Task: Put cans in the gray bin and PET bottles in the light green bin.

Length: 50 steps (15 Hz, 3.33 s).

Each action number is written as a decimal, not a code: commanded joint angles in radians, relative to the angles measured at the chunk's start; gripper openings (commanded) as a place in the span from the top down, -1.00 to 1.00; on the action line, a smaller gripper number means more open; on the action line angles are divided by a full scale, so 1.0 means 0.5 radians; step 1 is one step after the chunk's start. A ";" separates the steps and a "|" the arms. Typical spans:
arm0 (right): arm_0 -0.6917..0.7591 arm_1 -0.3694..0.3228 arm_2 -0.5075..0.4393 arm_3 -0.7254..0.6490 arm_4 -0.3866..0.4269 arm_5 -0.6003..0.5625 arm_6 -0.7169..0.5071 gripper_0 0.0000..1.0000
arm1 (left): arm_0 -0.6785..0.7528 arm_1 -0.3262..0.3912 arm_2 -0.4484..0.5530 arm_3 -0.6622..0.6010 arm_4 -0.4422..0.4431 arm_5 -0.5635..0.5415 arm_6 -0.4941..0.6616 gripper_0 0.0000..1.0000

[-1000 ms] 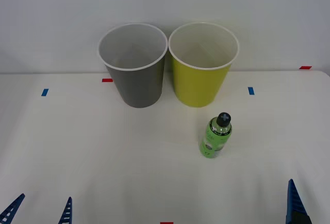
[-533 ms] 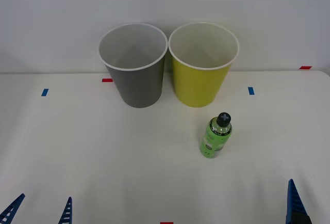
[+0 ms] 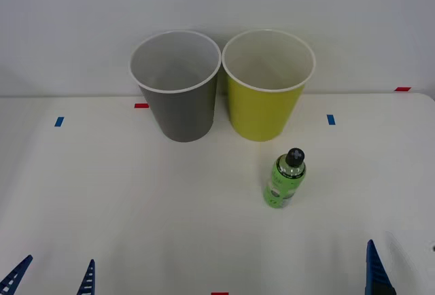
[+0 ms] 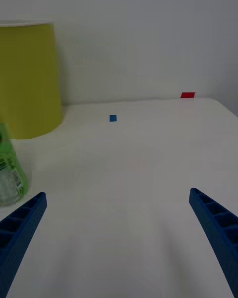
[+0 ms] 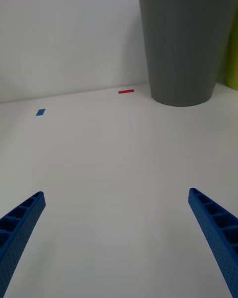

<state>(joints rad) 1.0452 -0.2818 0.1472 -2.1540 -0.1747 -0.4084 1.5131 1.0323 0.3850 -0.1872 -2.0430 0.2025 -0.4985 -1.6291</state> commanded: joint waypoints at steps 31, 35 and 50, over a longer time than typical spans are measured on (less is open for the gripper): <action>-1.526 -0.415 0.620 0.645 -0.234 0.182 0.072 -1.00 | 0.000 0.000 0.000 0.000 0.000 0.000 0.000 -1.00; -1.538 -0.409 0.608 0.645 -0.237 0.212 0.100 -1.00 | 0.000 0.000 0.000 0.000 0.000 0.000 0.000 -1.00; -1.560 -0.406 0.595 0.620 -0.277 0.286 0.106 1.00 | 0.000 0.000 0.000 0.000 0.000 0.000 0.000 -1.00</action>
<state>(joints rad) 0.2650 -0.4850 0.4472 -1.8358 -0.3098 -0.2746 1.5690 1.0323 0.3850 -0.1871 -2.0432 0.2026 -0.4985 -1.6291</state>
